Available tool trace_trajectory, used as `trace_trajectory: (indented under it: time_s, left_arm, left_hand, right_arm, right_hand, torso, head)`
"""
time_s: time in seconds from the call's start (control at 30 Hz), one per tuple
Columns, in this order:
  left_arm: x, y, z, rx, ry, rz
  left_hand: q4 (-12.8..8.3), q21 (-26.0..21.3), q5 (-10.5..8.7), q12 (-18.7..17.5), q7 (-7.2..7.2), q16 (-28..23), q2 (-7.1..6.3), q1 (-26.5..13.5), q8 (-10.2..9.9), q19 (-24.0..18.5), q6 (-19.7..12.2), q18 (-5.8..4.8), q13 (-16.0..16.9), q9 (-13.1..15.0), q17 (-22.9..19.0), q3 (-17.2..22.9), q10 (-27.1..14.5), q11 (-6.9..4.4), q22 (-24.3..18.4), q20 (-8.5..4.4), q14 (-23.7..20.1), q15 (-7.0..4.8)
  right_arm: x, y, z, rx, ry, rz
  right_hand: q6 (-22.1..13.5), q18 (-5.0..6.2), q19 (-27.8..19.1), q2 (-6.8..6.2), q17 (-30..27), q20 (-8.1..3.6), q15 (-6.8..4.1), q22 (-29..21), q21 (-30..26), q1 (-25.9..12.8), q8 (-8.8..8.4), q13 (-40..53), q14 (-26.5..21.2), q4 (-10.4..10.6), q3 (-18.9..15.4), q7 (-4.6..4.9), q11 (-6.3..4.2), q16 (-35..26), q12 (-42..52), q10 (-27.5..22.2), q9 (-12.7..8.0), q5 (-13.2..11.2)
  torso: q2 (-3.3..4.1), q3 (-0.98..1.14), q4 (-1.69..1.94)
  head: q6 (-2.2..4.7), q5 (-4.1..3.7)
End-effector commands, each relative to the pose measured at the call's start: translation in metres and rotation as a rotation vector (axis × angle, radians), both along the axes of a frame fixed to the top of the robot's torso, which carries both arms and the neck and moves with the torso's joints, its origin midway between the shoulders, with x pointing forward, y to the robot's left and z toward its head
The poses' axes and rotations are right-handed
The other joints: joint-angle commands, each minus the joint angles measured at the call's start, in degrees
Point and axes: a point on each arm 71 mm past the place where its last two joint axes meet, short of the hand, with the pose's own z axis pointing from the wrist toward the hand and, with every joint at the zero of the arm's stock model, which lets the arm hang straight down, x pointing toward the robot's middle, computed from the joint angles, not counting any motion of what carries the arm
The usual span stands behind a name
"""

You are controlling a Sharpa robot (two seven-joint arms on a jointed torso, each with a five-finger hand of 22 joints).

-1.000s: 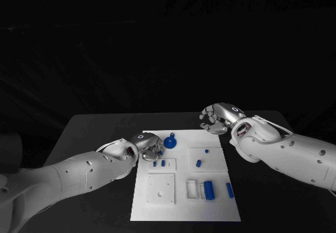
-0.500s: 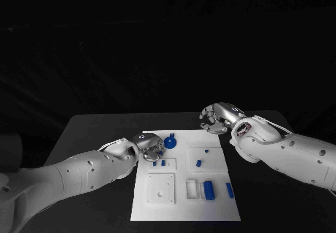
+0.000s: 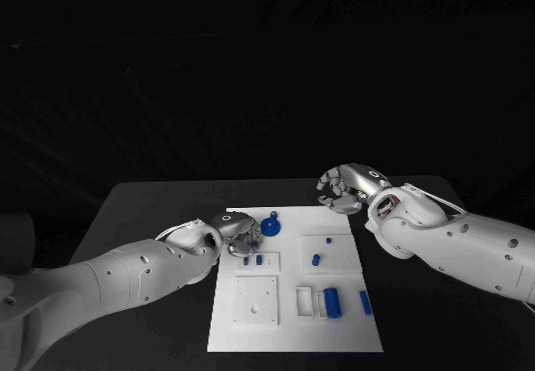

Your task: Assemble the parts on the task board

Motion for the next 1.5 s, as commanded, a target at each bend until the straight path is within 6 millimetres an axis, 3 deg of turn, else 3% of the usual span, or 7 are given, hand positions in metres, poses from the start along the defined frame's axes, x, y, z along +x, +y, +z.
trace_trajectory:
  time_s: [0.03, 0.33, 0.43, 0.47, 0.9, 1.5]
  left_arm:
    - [-0.002, 0.0036, -0.0096, 0.04, 0.071, 0.005]
    - [-0.0014, 0.0047, -0.0073, -0.009, 0.067, 0.012]
    - [-0.0013, 0.005, -0.0068, -0.012, 0.063, 0.013]
    - [-0.0012, 0.0052, -0.0066, -0.015, 0.061, 0.015]
    - [-0.0006, 0.0074, -0.0047, -0.036, 0.044, 0.025]
    - [-0.0008, 0.0104, -0.0027, -0.056, 0.025, 0.03]
  left_hand:
    - [0.13, 0.3, -0.36, -0.39, -0.54, 0.17, 0.47, -0.17, 0.14, -0.04, 1.07, 1.0, 0.13, 0.81, 0.1, -0.4, -0.58, 0.23, 0.27, -1.82, 0.13, -0.08]
    - [-0.02, 0.22, -1.21, -2.16, 0.84, 0.2, 1.03, 0.0, -2.09, -0.93, -2.14, 1.17, 0.14, 0.12, 0.4, -0.26, -3.19, 1.18, 0.9, -1.17, -0.83, 0.81]
    - [-0.24, 0.31, -4.14, -2.79, 1.67, 0.38, 0.63, 0.46, -3.28, -0.96, -4.0, 1.47, 0.14, -0.51, 0.61, -0.22, -4.24, 1.61, 1.02, -0.74, -0.96, 1.22]
    - [-0.22, 0.31, -4.31, -2.82, 1.69, 0.39, 0.53, 0.48, -3.31, -0.98, -4.01, 1.5, 0.16, -0.55, 0.63, -0.23, -4.3, 1.64, 1.02, -0.7, -0.98, 1.25]
    - [-0.59, 0.43, -4.54, -3.09, 2.19, 0.62, -0.6, 1.36, -4.65, -0.84, -6.1, 1.9, 0.54, -1.42, 0.92, -0.02, -4.71, 1.82, 1.02, -0.43, -0.95, 1.42]
    - [-1.36, 0.45, -4.47, -2.98, 1.96, 0.76, -1.24, 2.37, -4.82, -0.79, -6.43, 2.02, 0.99, -1.71, 1.12, 0.09, -4.56, 1.73, 1.0, -0.4, -0.9, 1.35]
  right_arm:
    - [-0.0004, 0.0008, 0.0003, -0.004, -0.001, 0.008]
    - [0.0, 0.0005, 0.0001, -0.005, 0.0, 0.006]
    - [0.0001, 0.0006, 0.0001, -0.005, 0.0, 0.006]
    - [0.0001, 0.0006, 0.0001, -0.005, 0.0, 0.006]
    - [0.0005, 0.0002, -0.0001, -0.006, 0.0, 0.005]
    - [0.0008, -0.0007, -0.0002, -0.006, 0.0, 0.002]
  right_hand:
    - [-0.48, 3.07, 0.06, 0.1, -0.1, -0.27, 0.39, 0.51, -0.18, 0.67, -0.08, -0.08, 0.1, 0.02, 0.47, 0.79, 0.12, -0.32, -0.08, -0.07, -0.05, 0.28]
    - [-0.48, 3.07, 0.07, 0.1, -0.1, -0.27, 0.39, 0.51, -0.18, 0.67, -0.08, -0.09, 0.1, 0.03, 0.49, 0.79, 0.12, -0.32, -0.08, -0.07, -0.07, 0.28]
    - [-0.48, 3.07, 0.07, 0.1, -0.1, -0.27, 0.39, 0.51, -0.18, 0.67, -0.08, -0.09, 0.1, 0.04, 0.5, 0.79, 0.12, -0.32, -0.08, -0.07, -0.07, 0.28]
    - [-0.48, 3.07, 0.08, 0.1, -0.1, -0.27, 0.39, 0.51, -0.18, 0.67, -0.08, -0.09, 0.1, 0.04, 0.5, 0.79, 0.12, -0.32, -0.08, -0.07, -0.07, 0.28]
    - [-0.49, 3.07, 0.08, 0.09, -0.11, -0.26, 0.39, 0.52, -0.19, 0.65, -0.08, -0.1, 0.1, 0.07, 0.5, 0.79, 0.12, -0.32, -0.08, -0.07, -0.09, 0.27]
    - [-0.47, 3.07, 0.1, 0.09, -0.11, -0.26, 0.4, 0.53, -0.2, 0.63, -0.08, -0.11, 0.11, 0.11, 0.51, 0.79, 0.12, -0.32, -0.07, -0.06, -0.11, 0.27]
  torso:
    - [-0.01, -0.01, 0.04]
    - [-0.02, -0.03, 0.05]
    - [-0.02, -0.01, 0.05]
    - [-0.02, -0.02, 0.03]
    - [-0.01, 0.0, 0.01]
    - [-0.01, 0.01, 0.02]
  head:
    - [-0.04, -0.06]
    - [-0.11, -0.09]
    - [-0.09, -0.1]
    - [-0.08, -0.11]
    - [-0.14, -0.07]
    - [-0.15, -0.05]
